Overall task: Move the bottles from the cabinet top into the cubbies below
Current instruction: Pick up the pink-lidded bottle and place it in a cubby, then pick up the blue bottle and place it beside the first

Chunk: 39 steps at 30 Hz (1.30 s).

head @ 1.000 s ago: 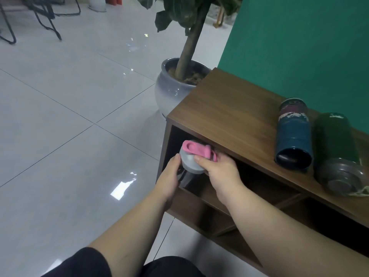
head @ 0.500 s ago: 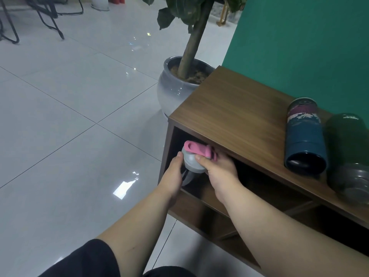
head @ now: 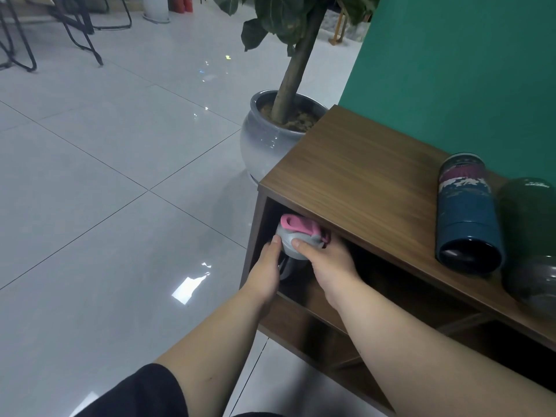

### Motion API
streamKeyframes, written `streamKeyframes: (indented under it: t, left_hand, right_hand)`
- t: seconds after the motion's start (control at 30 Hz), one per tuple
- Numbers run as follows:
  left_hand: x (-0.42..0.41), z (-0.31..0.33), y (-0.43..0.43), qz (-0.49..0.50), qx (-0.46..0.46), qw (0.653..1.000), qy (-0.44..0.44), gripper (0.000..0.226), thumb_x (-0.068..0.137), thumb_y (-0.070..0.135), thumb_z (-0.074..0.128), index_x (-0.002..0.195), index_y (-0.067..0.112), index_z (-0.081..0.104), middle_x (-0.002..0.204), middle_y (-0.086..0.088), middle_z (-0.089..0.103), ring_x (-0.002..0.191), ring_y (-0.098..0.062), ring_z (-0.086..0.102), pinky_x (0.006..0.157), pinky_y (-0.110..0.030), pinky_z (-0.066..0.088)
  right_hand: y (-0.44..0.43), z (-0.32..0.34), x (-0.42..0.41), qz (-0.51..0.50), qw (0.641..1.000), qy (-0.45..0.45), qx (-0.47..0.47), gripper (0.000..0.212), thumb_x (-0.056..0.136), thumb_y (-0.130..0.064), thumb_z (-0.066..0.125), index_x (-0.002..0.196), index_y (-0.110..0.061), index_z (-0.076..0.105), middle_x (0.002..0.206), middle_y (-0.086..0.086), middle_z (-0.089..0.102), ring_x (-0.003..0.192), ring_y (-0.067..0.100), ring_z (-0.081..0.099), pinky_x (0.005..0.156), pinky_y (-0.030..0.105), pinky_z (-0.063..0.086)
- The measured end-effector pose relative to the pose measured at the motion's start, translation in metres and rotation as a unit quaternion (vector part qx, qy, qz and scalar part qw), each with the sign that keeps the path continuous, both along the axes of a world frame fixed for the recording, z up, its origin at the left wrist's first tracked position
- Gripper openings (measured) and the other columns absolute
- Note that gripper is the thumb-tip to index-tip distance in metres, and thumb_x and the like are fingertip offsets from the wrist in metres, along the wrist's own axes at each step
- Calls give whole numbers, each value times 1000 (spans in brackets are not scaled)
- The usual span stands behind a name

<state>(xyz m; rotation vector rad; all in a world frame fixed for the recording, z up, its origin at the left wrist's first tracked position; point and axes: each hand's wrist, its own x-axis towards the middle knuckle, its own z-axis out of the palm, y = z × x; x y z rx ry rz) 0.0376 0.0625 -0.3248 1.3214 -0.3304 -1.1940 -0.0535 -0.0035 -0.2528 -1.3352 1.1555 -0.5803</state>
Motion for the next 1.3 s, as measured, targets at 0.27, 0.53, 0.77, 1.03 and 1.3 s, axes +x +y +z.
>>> streamKeyframes:
  t: [0.27, 0.53, 0.77, 1.03, 1.3]
  left_hand:
    - [-18, 38, 41, -18, 29, 999, -35, 74, 81, 84, 35, 134, 39, 60, 137, 7, 65, 127, -11, 57, 116, -40, 37]
    - [-80, 163, 67, -108, -60, 991, -58, 52, 100, 58, 39, 126, 24, 68, 136, -2, 66, 132, -15, 56, 118, -45, 35]
    - [-129, 181, 53, -45, -128, 991, -2, 56, 101, 57, 27, 124, 24, 66, 140, -7, 64, 126, -18, 59, 112, -49, 41]
    - [-120, 157, 29, -22, -143, 989, 20, 68, 87, 63, 36, 128, 17, 63, 131, -10, 69, 121, -28, 64, 100, -44, 51]
    - [-115, 149, 35, -23, -159, 987, -29, 51, 105, 46, 26, 121, 22, 68, 123, -3, 74, 118, -18, 66, 104, -46, 50]
  right_hand:
    - [39, 30, -46, -12, 1000, -1, 17, 72, 89, -10, 71, 152, -22, 39, 140, 0, 57, 129, 19, 56, 112, 42, 43]
    - [86, 130, -121, 31, 968, 59, -240, 43, 89, -11, 71, 112, -46, 61, 108, -15, 68, 99, 7, 65, 90, 27, 52]
    - [23, 196, -170, 136, 764, 415, -475, 65, 84, -10, 60, 145, -29, 49, 150, -3, 42, 145, 21, 28, 120, 41, 28]
    - [-43, 200, -165, 342, 549, 585, -489, 79, 86, -17, 61, 157, -30, 27, 165, 7, 22, 154, 30, 13, 122, 46, 22]
    - [-48, 205, -148, 358, 515, 534, -566, 67, 71, -34, 75, 133, -31, 51, 140, -9, 56, 137, 21, 47, 108, 41, 41]
